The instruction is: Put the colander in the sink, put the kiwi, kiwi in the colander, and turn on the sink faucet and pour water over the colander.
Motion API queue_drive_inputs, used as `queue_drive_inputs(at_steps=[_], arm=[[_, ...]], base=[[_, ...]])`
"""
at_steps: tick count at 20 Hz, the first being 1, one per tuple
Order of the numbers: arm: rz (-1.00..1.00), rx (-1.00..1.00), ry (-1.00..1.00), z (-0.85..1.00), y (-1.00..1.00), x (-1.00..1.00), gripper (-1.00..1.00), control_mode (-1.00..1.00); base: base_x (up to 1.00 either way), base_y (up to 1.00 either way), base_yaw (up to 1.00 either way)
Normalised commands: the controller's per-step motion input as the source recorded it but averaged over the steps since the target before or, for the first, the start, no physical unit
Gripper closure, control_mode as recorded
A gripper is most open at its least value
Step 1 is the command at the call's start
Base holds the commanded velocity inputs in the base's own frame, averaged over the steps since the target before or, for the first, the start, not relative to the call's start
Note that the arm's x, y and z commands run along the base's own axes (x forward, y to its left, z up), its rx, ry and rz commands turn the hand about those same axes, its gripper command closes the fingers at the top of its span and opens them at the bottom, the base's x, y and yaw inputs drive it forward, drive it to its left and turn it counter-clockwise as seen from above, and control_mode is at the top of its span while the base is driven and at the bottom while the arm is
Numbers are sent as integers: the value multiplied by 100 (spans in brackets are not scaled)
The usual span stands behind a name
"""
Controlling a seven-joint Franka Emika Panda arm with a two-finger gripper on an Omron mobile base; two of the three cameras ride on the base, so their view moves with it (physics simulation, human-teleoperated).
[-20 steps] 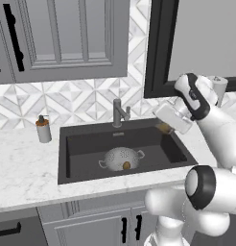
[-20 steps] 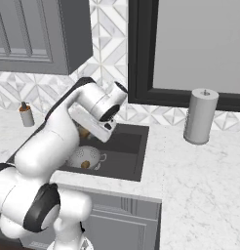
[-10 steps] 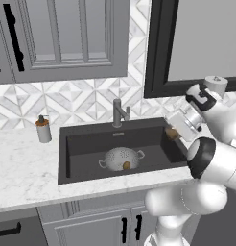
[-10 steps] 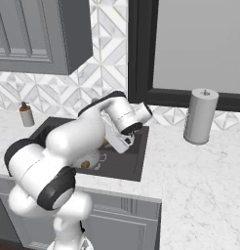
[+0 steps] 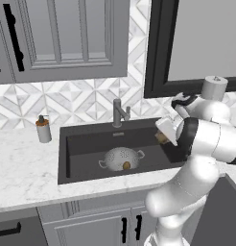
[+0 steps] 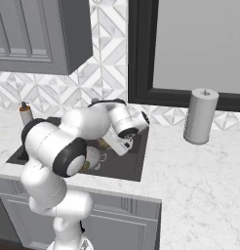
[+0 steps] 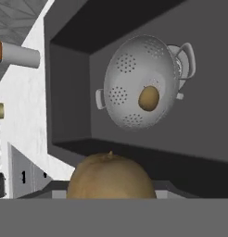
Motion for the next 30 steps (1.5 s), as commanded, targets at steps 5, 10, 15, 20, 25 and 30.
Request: queue_drive_inputs(at_steps=[5, 10, 15, 20, 25, 30], arm=[[0, 5, -2, -41, 18, 21, 100, -100], [0, 4, -2, -47, 38, 10, 100, -100], [0, 4, -1, -42, 44, 19, 100, -100], [0, 5, 0, -29, 24, 35, 100, -100], [0, 6, 0, -26, 21, 31, 100, -100], [0, 2, 0, -31, 24, 31, 100, -100]], base=[[0, 0, 0], [0, 0, 0], [0, 0, 0], [0, 0, 0], [0, 0, 0], [0, 0, 0]])
